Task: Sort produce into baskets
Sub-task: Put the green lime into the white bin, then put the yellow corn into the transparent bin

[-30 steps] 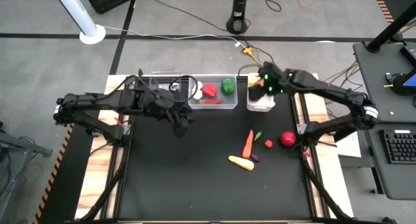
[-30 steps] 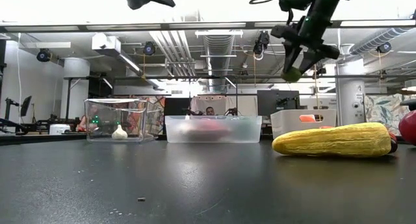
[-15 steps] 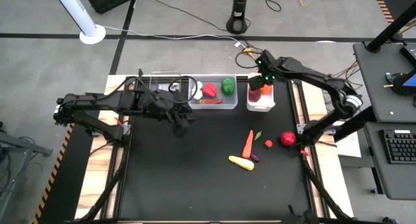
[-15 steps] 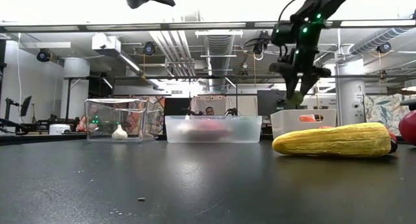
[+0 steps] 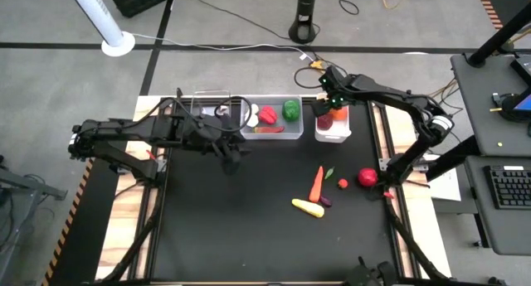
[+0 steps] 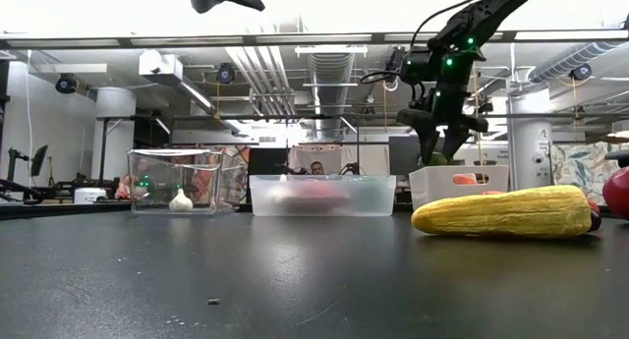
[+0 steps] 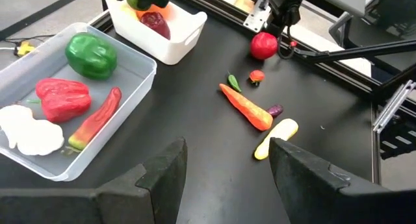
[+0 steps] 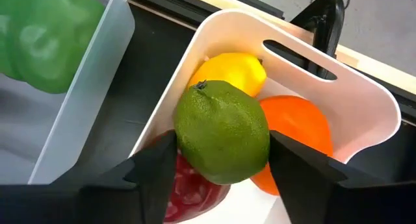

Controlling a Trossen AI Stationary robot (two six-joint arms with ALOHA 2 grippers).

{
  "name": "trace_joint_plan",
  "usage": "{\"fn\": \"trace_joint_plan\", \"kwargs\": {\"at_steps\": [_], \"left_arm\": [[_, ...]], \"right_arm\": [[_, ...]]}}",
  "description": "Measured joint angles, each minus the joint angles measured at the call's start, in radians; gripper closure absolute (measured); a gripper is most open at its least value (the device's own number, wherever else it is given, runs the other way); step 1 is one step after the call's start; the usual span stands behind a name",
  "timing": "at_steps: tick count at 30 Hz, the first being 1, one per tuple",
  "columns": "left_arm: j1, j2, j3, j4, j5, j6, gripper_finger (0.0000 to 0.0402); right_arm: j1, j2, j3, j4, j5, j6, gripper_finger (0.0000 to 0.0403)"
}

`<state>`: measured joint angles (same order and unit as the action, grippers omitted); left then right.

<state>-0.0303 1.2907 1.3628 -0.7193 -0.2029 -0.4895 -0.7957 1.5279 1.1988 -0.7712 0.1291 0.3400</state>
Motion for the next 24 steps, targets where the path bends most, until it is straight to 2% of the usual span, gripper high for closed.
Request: {"fn": "trace_joint_plan", "kwargs": {"at_steps": [6, 11, 17, 24], "left_arm": [[0.000, 0.000, 0.000, -0.001, -0.001, 0.000, 0.0202], [0.000, 0.000, 0.000, -0.003, 0.000, 0.000, 0.0202], [0.000, 0.000, -0.002, -0.002, 0.001, -0.004, 0.0202], [0.000, 0.000, -0.004, -0.003, 0.002, -0.006, 0.0202]], "right_arm": [[0.000, -0.002, 0.001, 0.000, -0.001, -0.002, 0.0131], [0.001, -0.023, 0.017, -0.031, -0.031, -0.003, 0.0109], [0.026, -0.088, 0.051, -0.181, -0.122, 0.023, 0.0105], [0.138, -0.216, 0.047, -0.375, -0.166, 0.100, 0.0104]]}}
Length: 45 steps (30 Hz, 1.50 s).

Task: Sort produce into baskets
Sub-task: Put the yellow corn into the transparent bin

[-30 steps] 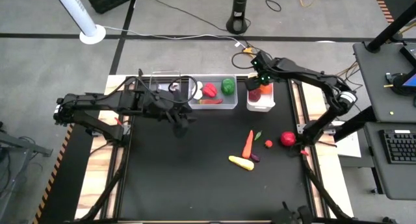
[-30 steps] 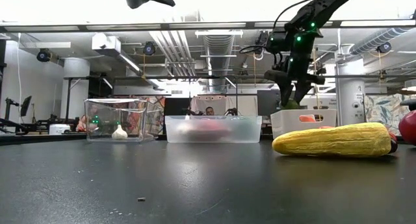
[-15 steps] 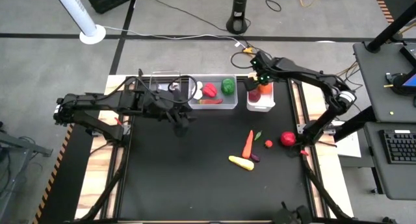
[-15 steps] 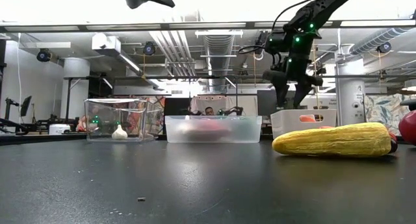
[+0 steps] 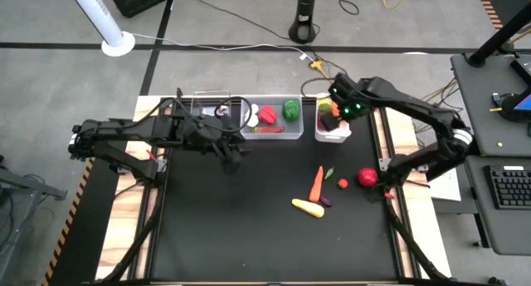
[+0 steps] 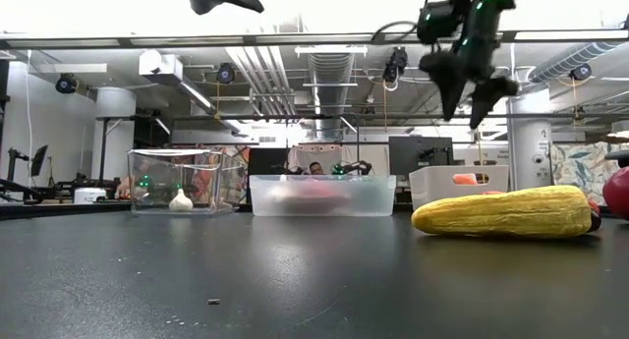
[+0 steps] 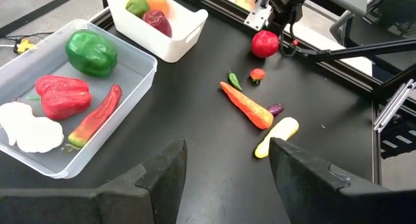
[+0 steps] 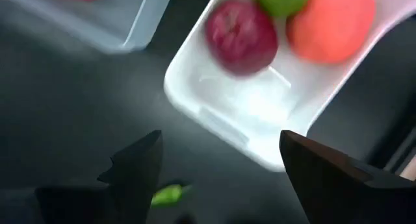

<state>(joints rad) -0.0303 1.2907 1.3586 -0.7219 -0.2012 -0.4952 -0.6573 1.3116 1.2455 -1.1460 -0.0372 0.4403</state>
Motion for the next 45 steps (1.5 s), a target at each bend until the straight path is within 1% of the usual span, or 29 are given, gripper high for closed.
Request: {"fn": "trace_joint_plan", "kwargs": {"at_steps": [6, 12, 14, 17, 21, 24, 26, 30, 32, 34, 37, 40, 45], "left_arm": [[0.000, 0.000, -0.002, 0.002, 0.000, 0.007, 0.0202], [0.000, 0.000, -0.017, 0.007, -0.001, 0.009, 0.0202], [0.000, 0.000, -0.031, 0.021, 0.000, 0.007, 0.0202], [-0.003, 0.000, -0.065, 0.081, 0.002, 0.008, 0.0202], [-0.015, 0.024, -0.115, 0.220, 0.063, 0.036, 0.0202], [-0.033, 0.078, -0.138, 0.345, 0.106, 0.081, 0.0203], [-0.044, 0.129, -0.137, 0.409, 0.114, 0.121, 0.0203], [-0.056, 0.267, -0.096, 0.429, 0.140, 0.204, 0.0203], [-0.063, 0.338, -0.070, 0.443, 0.140, 0.257, 0.0203], [-0.075, 0.406, -0.052, 0.459, 0.140, 0.311, 0.0203], [-0.090, 0.502, -0.042, 0.486, 0.142, 0.379, 0.0203], [-0.098, 0.576, -0.037, 0.513, 0.143, 0.397, 0.0203], [-0.115, 0.663, -0.029, 0.578, 0.160, 0.405, 0.0203]], "right_arm": [[0.118, -0.121, -0.020, -0.038, 0.001, 0.129, 0.0087], [0.220, -0.184, -0.022, -0.046, 0.003, 0.242, 0.0076], [0.264, -0.191, -0.022, -0.046, -0.001, 0.239, 0.0076], [0.340, -0.190, -0.022, -0.046, -0.033, 0.202, 0.0076], [0.463, -0.187, -0.022, -0.066, -0.051, 0.181, 0.0076], [0.554, -0.190, -0.023, -0.105, -0.051, 0.207, 0.0076], [0.604, -0.192, -0.023, -0.123, -0.049, 0.250, 0.0077], [0.676, -0.203, -0.023, -0.130, -0.039, 0.317, 0.0081], [0.698, -0.210, -0.023, -0.128, -0.014, 0.342, 0.0083], [0.713, -0.217, -0.023, -0.129, 0.012, 0.363, 0.0083], [0.716, -0.229, -0.023, -0.127, 0.024, 0.380, 0.0079], [0.716, -0.240, -0.023, -0.127, 0.038, 0.399, 0.0075], [0.716, -0.254, -0.023, -0.128, 0.038, 0.410, 0.0075]]}}
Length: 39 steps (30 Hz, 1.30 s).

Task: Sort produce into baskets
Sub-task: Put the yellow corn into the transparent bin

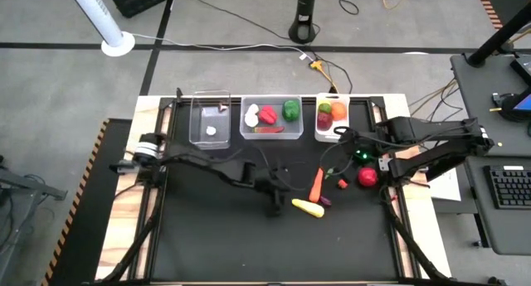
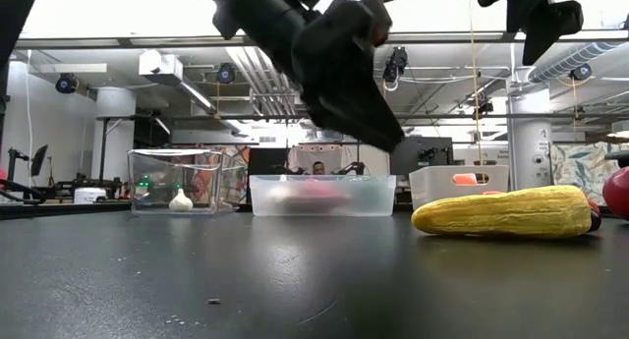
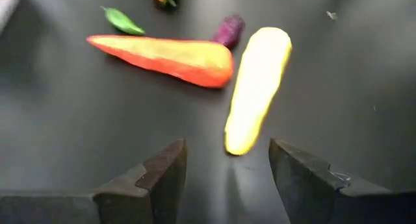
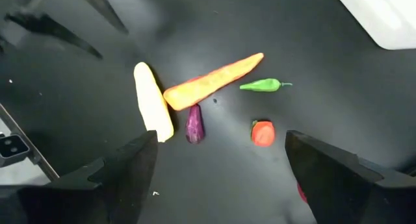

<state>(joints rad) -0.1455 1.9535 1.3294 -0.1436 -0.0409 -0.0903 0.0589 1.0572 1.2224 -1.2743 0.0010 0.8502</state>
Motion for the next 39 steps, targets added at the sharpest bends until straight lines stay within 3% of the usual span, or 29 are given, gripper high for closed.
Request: {"fn": "trace_joint_plan", "kwargs": {"at_steps": [10, 18, 39], "left_arm": [[-0.011, 0.062, 0.000, 0.104, 0.009, 0.004, 0.0203], [-0.011, 0.114, 0.000, 0.223, 0.111, 0.024, 0.0203], [-0.010, 0.229, 0.028, 0.327, 0.112, -0.022, 0.0205]], "right_arm": [[0.000, 0.000, 0.000, 0.000, 0.000, 0.006, 0.0075], [0.000, 0.000, 0.000, 0.000, 0.000, 0.005, 0.0080], [0.000, 0.001, -0.002, -0.001, 0.002, 0.015, 0.0083]]}}
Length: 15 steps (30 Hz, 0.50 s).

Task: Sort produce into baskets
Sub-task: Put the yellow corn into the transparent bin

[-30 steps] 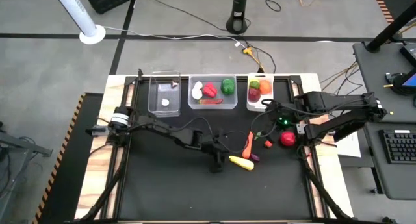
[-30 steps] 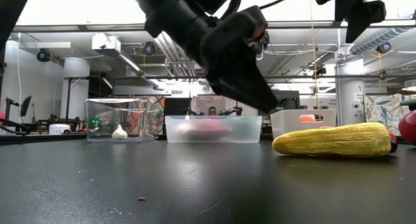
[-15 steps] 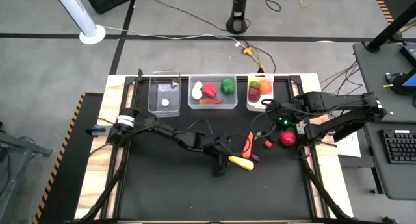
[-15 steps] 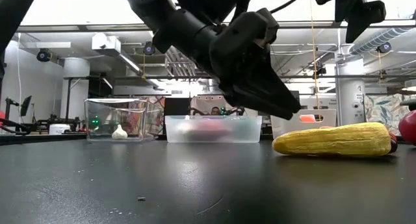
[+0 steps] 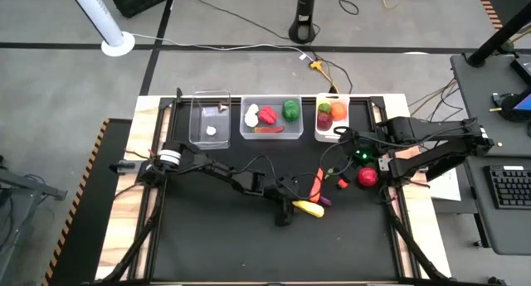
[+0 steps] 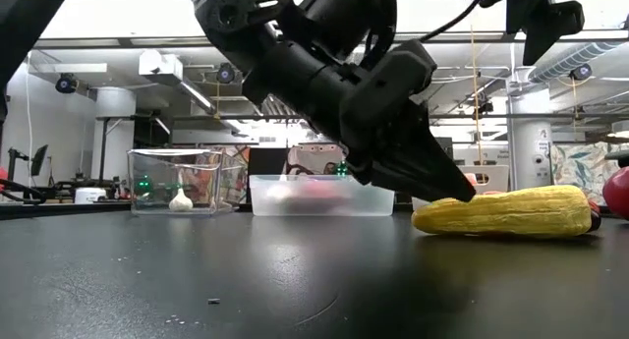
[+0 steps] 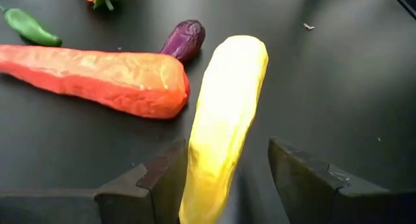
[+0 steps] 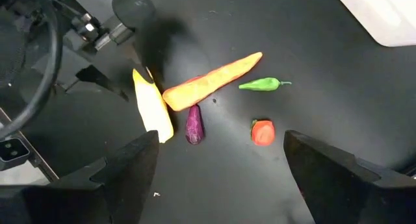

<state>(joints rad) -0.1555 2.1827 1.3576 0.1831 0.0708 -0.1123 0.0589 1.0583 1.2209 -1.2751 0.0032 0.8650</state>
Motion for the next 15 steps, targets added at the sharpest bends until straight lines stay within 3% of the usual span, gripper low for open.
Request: {"fn": "trace_joint_plan", "kwargs": {"at_steps": [5, 15], "left_arm": [[0.000, 0.026, 0.044, -0.065, 0.000, 0.020, 0.0230], [0.000, 0.059, 0.100, -0.165, 0.012, 0.037, 0.0328]], "right_arm": [[0.000, 0.002, -0.002, 0.000, 0.000, 0.000, 0.0085], [0.000, 0.002, -0.005, 0.000, 0.000, 0.000, 0.0080]]}}
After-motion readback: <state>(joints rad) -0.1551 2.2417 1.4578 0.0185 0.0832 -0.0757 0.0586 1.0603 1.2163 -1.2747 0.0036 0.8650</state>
